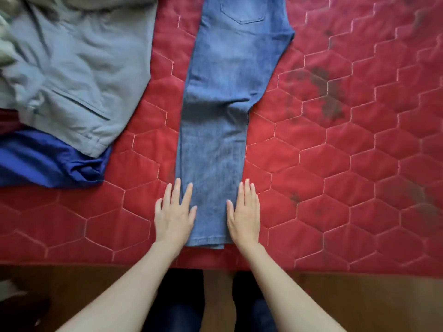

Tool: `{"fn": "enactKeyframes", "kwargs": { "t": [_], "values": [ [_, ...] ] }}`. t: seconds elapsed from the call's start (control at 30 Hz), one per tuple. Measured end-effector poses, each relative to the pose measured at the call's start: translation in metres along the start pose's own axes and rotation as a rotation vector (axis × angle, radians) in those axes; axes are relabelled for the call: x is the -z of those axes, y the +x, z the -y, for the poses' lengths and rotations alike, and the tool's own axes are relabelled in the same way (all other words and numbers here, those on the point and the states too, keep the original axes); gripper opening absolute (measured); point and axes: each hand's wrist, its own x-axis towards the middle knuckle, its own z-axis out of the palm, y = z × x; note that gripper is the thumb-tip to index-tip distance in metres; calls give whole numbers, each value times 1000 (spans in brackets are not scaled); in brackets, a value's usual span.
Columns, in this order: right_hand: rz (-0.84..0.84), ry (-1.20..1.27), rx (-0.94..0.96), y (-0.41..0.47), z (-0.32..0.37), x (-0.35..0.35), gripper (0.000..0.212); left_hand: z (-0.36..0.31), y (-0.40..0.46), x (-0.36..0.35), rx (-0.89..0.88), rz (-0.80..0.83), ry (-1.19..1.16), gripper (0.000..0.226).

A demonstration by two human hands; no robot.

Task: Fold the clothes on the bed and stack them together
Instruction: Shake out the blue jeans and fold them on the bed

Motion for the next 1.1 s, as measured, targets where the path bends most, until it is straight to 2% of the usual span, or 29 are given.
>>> {"fn": "enactKeyframes", "kwargs": {
  "t": [0.1, 0.2, 0.3, 0.43, 0.57, 0.63, 0.73, 0.8, 0.87, 0.97, 1.1],
  "values": [
    [-146, 107, -131, -27, 17, -11, 48, 4, -18, 3, 88, 2, -117, 54],
    [-215, 260, -296, -51, 26, -18, 34, 5, -37, 1, 182, 3, -247, 34],
    [-219, 492, -536, -64, 31, -20, 28, 4, -45, -2, 313, 36, -381, 23],
    [-217, 648, -675, -80, 34, -18, 28, 7, -49, -6, 422, 46, -543, 15],
    [-247, 631, -700, -85, 33, -5, 19, 9, -46, 2, 468, 72, -777, 8],
    [-286, 656, -665, -87, 34, 2, 18, 14, -47, 14, 450, 51, -900, 13],
    [-319, 602, -517, -92, 38, 2, 19, 28, -51, 23, 372, -12, -833, 9],
    [-216, 511, -453, -97, 40, -9, 18, 37, -53, 20, 392, 16, -725, 7],
    [-106, 449, -485, -99, 41, -20, 18, 43, -53, 13, 453, 97, -622, 16],
    [-98, 443, -563, -94, 45, -28, 19, 43, -49, 6, 403, 177, -525, 23],
    [-21, 538, -610, -89, 48, -21, 20, 34, -47, 5, 377, 224, -675, 23]
  ]
}}
